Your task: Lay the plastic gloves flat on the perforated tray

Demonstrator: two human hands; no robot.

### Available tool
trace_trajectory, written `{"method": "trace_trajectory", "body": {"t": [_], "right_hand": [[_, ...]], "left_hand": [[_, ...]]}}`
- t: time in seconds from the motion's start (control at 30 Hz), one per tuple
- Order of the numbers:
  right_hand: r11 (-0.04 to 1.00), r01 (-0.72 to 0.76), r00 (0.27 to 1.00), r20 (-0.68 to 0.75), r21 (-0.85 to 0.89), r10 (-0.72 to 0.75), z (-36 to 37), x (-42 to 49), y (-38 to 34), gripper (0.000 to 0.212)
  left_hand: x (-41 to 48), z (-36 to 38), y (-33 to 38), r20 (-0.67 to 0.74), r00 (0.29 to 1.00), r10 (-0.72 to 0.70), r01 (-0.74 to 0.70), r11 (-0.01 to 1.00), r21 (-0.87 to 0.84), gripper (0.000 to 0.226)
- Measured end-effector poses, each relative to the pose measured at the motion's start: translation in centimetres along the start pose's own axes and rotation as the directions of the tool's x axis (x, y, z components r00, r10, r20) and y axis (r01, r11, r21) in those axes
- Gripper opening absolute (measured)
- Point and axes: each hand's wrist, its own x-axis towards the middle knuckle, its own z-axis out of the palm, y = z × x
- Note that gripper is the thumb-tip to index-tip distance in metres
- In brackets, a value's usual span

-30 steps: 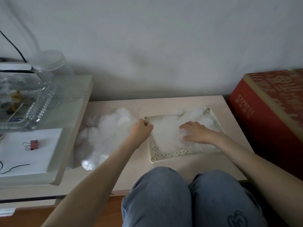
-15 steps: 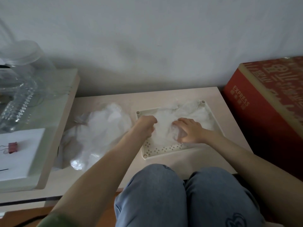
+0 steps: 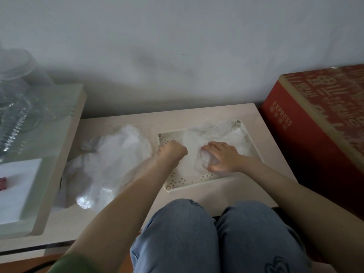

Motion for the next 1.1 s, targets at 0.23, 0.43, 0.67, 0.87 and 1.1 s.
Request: {"method": "trace_trajectory", "body": {"t": [0.23,0.43,0.67,0.87,1.1], "right_hand": [[1.0,-0.005,1.0,0.0,0.011,0.005,0.3,0.1,0.1,0.073],[1.0,0.003,1.0,-0.001,0.013,-0.003,0.1,-0.1,0.1,0.073],[1.0,0.004,1.0,0.0,0.016,-0.004,0.2,-0.1,0.2,0.073],[1.0,0.009,1.0,0.01,0.017,-0.009,-0.2,-0.3,0.2,0.077],[0.999,0.033,0.994,-0.104,0.021,-0.03,-0.9,-1.3,0.3,0.067]], "left_hand": [[0.0,0.2,-0.1,0.113,0.993,0.046,-0.011,0.959,-0.285,0.023],[0.8,0.4,-1.0,0.199,0.98,0.024,0.08,0.862,-0.501,0.008],[-0.5,-0.5,-0.3,0.267,0.963,0.042,0.099,0.866,-0.491,0.007],[-0.2,0.0,-0.7,0.246,0.969,-0.018,0.113,0.919,-0.378,0.015],[-0.4,-0.8,-0.4,0.308,0.951,-0.014,0.072,0.981,-0.178,0.012]]}}
